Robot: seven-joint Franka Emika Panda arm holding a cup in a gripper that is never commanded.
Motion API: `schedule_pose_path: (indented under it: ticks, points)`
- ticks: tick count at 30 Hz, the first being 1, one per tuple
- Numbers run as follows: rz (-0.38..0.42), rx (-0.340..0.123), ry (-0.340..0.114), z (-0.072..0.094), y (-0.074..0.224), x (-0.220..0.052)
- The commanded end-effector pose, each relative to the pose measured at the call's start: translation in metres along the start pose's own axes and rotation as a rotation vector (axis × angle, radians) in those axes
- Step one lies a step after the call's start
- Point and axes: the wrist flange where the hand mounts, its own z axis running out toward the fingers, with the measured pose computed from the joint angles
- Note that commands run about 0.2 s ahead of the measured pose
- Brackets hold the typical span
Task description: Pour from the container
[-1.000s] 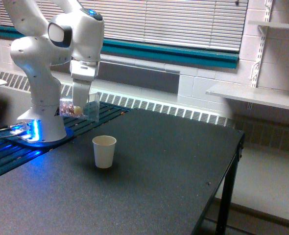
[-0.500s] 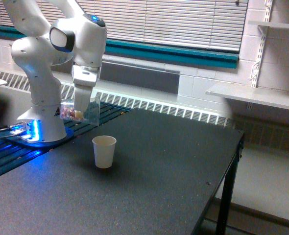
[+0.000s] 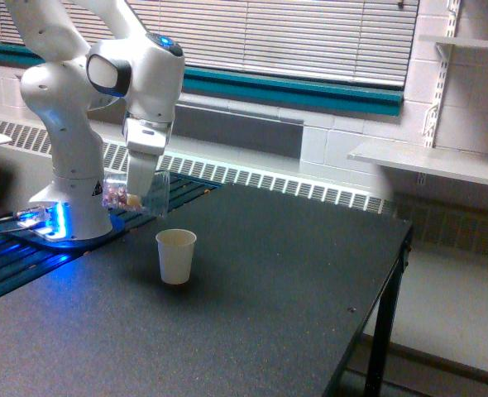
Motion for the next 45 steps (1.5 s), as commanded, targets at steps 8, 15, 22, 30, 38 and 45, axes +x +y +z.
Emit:
schedule_pose_path:
  ticks: [8, 15, 22, 30, 38, 45]
  points:
    - [-0.019, -0.030, -0.055, 0.0234, -0.0114, -0.0066]
    - [-0.033, -0.044, -0.066, 0.0267, -0.0150, -0.0062]
    - [-0.031, -0.048, -0.053, 0.0262, -0.0168, -0.0044]
    - [-0.020, -0.056, -0.041, 0.0221, -0.0142, -0.0009]
    - [-0.021, -0.062, -0.046, 0.0191, -0.0104, -0.0005]
    - [-0.009, -0.064, -0.039, 0.0172, -0.0089, -0.0003]
